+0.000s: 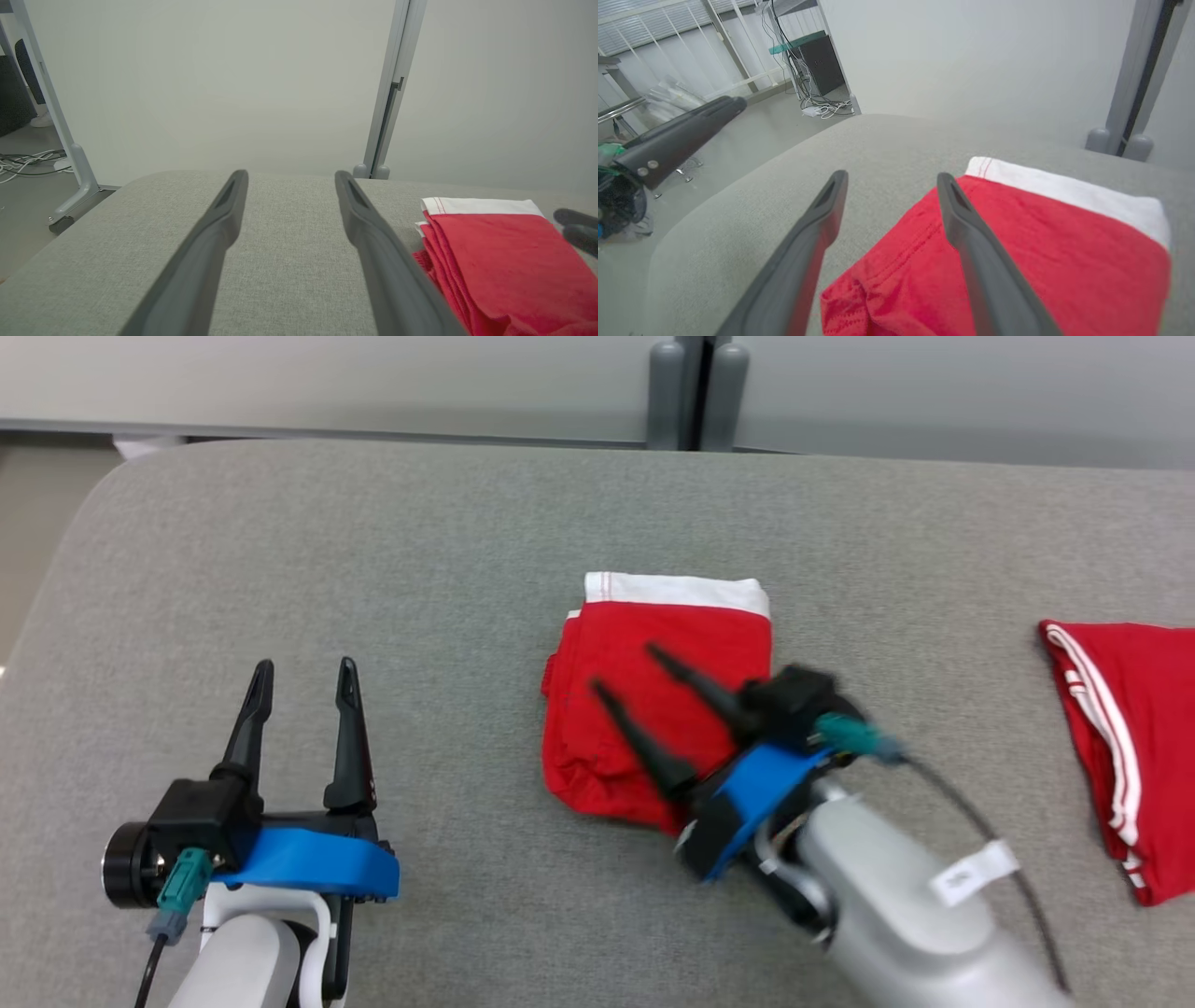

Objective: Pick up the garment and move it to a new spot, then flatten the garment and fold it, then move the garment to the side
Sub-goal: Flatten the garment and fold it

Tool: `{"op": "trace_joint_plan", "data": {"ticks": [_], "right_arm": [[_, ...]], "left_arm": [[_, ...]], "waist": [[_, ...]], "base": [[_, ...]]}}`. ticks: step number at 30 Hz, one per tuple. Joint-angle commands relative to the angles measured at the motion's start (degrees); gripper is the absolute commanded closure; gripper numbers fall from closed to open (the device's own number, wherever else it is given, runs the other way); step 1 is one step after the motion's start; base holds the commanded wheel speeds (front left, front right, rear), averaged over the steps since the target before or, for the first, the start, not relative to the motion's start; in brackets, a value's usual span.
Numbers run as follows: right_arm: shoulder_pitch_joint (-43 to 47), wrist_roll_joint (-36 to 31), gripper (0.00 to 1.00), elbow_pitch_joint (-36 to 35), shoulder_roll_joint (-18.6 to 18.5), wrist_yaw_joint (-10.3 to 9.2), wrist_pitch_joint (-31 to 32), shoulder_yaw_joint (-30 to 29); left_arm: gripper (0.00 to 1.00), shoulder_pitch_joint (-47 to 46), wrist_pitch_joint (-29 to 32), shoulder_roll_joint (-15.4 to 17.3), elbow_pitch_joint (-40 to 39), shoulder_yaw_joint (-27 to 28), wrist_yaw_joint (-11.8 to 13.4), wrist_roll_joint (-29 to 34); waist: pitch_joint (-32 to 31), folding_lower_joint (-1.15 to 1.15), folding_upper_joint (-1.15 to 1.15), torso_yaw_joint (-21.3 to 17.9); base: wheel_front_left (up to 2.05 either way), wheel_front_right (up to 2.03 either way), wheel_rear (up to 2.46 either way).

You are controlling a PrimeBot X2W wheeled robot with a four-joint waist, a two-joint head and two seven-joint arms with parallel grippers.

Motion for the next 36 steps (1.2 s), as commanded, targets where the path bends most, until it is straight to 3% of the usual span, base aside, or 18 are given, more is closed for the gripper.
{"op": "trace_joint_plan", "data": {"ticks": [1,11,17,25,36], "right_arm": [[0.4,-0.9,0.0,-0.7,-2.0,0.0,-1.1,-2.4],[13.6,-8.5,0.0,-10.5,-6.9,0.01,-1.5,-26.9],[24.4,-13.0,0.0,-19.1,-5.1,0.0,3.1,-36.7],[36.0,-16.8,0.0,-29.4,-1.8,0.0,10.2,-42.4],[43.3,-18.1,0.0,-37.7,0.1,0.0,15.6,-43.8]], "left_arm": [[0.0,0.9,0.0,0.3,0.1,0.1,0.2,0.1],[0.0,3.7,1.7,2.7,-0.6,0.0,1.0,0.3],[0.0,7.5,3.3,4.1,-1.1,-0.3,2.0,0.4],[0.0,13.2,4.8,4.8,-2.5,-1.6,2.8,-0.1],[0.0,17.2,6.0,5.6,-4.1,-2.3,3.8,-0.3]], "waist": [[-0.8,-0.01,0.0,-1.1],[-4.1,-0.01,0.0,-5.8],[-7.4,-0.01,0.0,-7.8],[-12.7,-0.01,0.0,-7.9],[-15.2,-0.01,0.0,-8.2]], "base": [[0.0,0.0,0.0],[0.0,0.0,0.0],[0.0,0.0,0.0],[0.0,0.0,0.0],[0.0,0.0,0.0]]}}
